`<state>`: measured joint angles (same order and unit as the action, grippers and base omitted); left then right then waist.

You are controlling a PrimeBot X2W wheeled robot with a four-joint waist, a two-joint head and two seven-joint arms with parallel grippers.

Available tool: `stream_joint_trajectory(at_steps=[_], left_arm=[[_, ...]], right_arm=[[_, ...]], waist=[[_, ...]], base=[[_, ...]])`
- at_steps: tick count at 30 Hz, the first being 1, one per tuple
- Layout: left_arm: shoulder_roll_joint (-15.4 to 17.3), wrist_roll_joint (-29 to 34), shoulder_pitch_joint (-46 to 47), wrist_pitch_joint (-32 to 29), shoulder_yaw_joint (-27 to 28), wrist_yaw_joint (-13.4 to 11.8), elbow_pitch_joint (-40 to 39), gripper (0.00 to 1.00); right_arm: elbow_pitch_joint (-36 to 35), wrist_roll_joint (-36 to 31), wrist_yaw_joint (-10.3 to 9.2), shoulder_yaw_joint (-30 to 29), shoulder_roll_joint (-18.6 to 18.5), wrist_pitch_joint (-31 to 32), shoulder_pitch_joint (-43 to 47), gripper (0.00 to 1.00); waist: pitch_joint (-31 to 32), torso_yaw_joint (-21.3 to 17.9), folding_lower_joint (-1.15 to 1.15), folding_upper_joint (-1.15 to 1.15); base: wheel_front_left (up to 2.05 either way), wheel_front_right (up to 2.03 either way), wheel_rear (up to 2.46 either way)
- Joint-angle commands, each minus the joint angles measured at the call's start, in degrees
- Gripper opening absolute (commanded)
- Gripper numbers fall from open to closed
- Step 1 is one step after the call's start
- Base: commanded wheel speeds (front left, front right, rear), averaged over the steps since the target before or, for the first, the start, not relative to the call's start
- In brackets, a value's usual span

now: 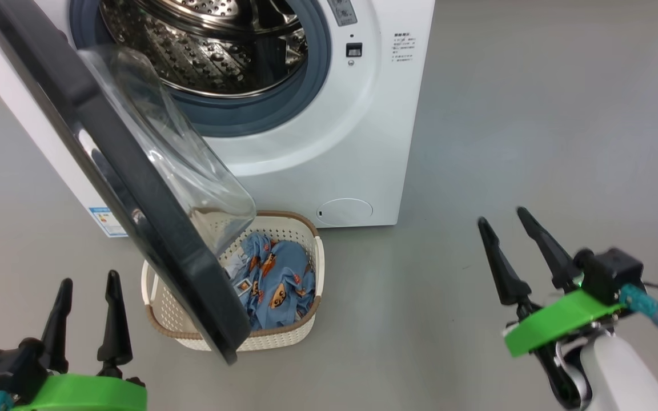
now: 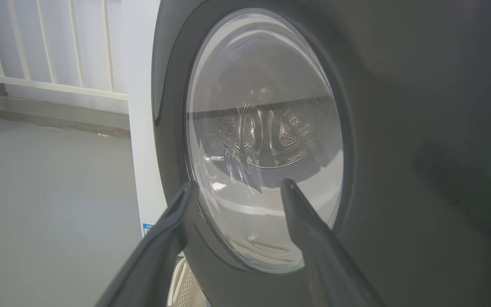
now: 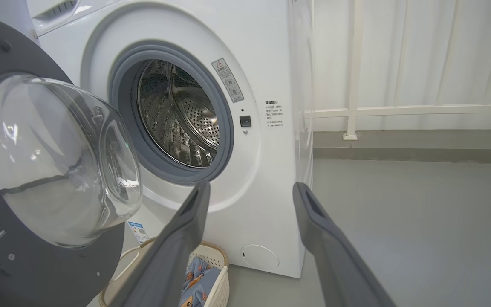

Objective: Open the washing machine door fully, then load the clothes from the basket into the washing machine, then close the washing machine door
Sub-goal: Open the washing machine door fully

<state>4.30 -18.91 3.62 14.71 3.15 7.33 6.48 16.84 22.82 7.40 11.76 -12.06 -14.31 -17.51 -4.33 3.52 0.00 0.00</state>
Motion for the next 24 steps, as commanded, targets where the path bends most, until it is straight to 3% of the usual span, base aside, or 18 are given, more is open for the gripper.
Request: stream_joint_trajectory(at_steps=[1,12,24], left_arm=[[0.7,0.6,0.7,0.3,2.2,0.2,-1.7,1.0],[0.2,1.5,-0.9,0.3,2.4,0.2,-1.6,1.0],[-0.2,2.0,-2.0,0.3,1.9,0.2,-1.4,1.0]], right_arm=[[-2.4,-1.8,0.09,-0.8,1.2,-0.7,1.8,1.0],[-6.1,-10.8,0.09,-6.5,5.1,-0.7,9.6,1.0],[-7.3,-14.7,0.09,-9.9,7.7,-0.7,12.8,1.0]], waist=[[0.3,0.0,0.0,0.0],[1.5,-0.2,0.0,0.0],[2.4,0.1,0.0,0.0]], base=[[0.0,0.0,0.0],[0.0,0.0,0.0],[0.0,0.0,0.0]])
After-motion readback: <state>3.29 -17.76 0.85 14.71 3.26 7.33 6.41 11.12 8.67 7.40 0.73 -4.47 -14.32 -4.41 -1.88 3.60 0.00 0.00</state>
